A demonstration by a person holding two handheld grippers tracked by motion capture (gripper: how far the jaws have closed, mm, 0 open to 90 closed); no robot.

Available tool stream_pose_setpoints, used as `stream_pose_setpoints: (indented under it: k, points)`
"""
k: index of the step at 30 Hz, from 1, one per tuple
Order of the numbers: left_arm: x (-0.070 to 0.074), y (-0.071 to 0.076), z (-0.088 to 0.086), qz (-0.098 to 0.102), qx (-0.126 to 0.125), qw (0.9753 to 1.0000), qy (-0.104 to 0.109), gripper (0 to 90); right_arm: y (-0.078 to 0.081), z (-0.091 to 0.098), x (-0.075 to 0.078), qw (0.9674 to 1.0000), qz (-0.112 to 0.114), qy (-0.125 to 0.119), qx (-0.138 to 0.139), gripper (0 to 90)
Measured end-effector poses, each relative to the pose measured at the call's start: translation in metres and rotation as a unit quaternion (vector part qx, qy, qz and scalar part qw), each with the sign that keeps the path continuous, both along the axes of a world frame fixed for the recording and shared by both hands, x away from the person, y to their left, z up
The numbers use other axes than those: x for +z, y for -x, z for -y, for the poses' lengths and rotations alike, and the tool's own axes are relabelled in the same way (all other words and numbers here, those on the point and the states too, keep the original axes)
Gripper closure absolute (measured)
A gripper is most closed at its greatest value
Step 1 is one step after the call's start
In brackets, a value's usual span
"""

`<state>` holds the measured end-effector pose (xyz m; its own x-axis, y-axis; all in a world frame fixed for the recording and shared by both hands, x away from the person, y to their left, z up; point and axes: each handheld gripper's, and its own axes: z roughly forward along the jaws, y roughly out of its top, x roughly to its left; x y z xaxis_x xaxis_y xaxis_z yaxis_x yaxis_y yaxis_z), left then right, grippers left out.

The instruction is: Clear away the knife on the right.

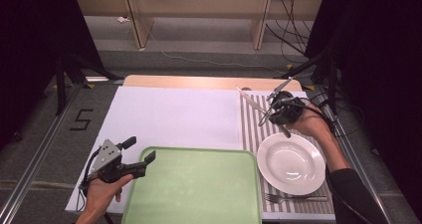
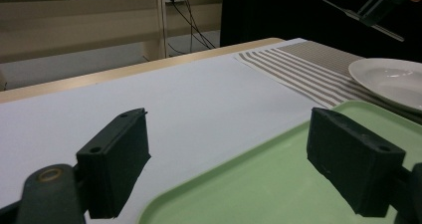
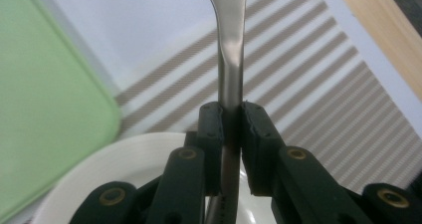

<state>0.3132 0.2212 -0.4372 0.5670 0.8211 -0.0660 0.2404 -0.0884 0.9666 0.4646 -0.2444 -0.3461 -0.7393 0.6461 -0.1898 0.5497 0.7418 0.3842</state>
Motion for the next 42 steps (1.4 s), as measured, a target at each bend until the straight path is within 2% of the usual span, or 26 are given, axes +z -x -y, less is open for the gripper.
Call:
stream_pose_setpoints:
  k: [5,9,10,12,15,19,22,23,25,27,32,36,38,42]
  points:
    - [0.0,0.0,0.0,0.002,-0.002,1.0,0.002,16.4,0.022,-0.017,-0.007,0.9994,-0.007,-0.003,0.032,80.3]
    - [0.0,0.0,0.0,0.0,0.002,1.0,-0.002,16.4,0.039,-0.029,-0.01,0.998,-0.015,-0.035,0.05,80.3]
    - [0.0,0.0,0.0,0.001,0.002,1.0,-0.002,16.4,0.044,-0.033,-0.011,0.9977,-0.005,-0.042,0.053,80.3]
    - [0.0,0.0,0.0,0.003,0.001,1.0,0.0,16.4,0.052,-0.039,-0.014,0.9967,-0.006,-0.053,0.061,80.3]
    - [0.0,0.0,0.0,0.002,0.003,1.0,0.0,16.3,0.063,-0.046,-0.015,0.9954,-0.007,-0.069,0.066,80.4]
    - [0.0,0.001,-0.001,0.003,0.003,1.0,0.0,16.3,0.074,-0.053,-0.017,0.9947,-0.012,-0.072,0.072,80.3]
    - [0.001,0.001,0.0,0.003,0.004,1.0,0.001,16.4,0.083,-0.056,-0.021,0.9937,-0.008,-0.088,0.069,80.4]
    - [0.001,0.001,0.0,0.005,0.002,1.0,-0.001,16.4,0.086,-0.058,-0.022,0.9937,-0.015,-0.085,0.071,80.4]
    - [0.001,0.001,0.0,0.006,0.004,1.0,0.001,16.3,0.091,-0.061,-0.024,0.9939,-0.01,-0.078,0.078,80.4]
    - [0.001,0.001,-0.001,0.009,0.002,1.0,0.003,16.4,0.096,-0.063,-0.024,0.9931,-0.015,-0.087,0.078,80.4]
    - [0.001,0.002,-0.001,0.008,0.007,0.9999,0.001,16.3,0.108,-0.072,-0.028,0.9926,-0.023,-0.085,0.084,80.3]
    - [0.001,0.001,-0.002,0.008,0.01,0.9999,0.001,16.4,0.124,-0.081,-0.032,0.9925,-0.024,-0.072,0.096,80.3]
    - [0.002,0.002,-0.003,0.009,0.01,0.9999,0.0,16.3,0.129,-0.083,-0.035,0.9914,-0.031,-0.076,0.102,80.3]
    - [0.002,0.003,-0.003,0.011,0.01,0.9999,0.0,16.4,0.139,-0.088,-0.042,0.9918,-0.045,-0.066,0.099,80.4]
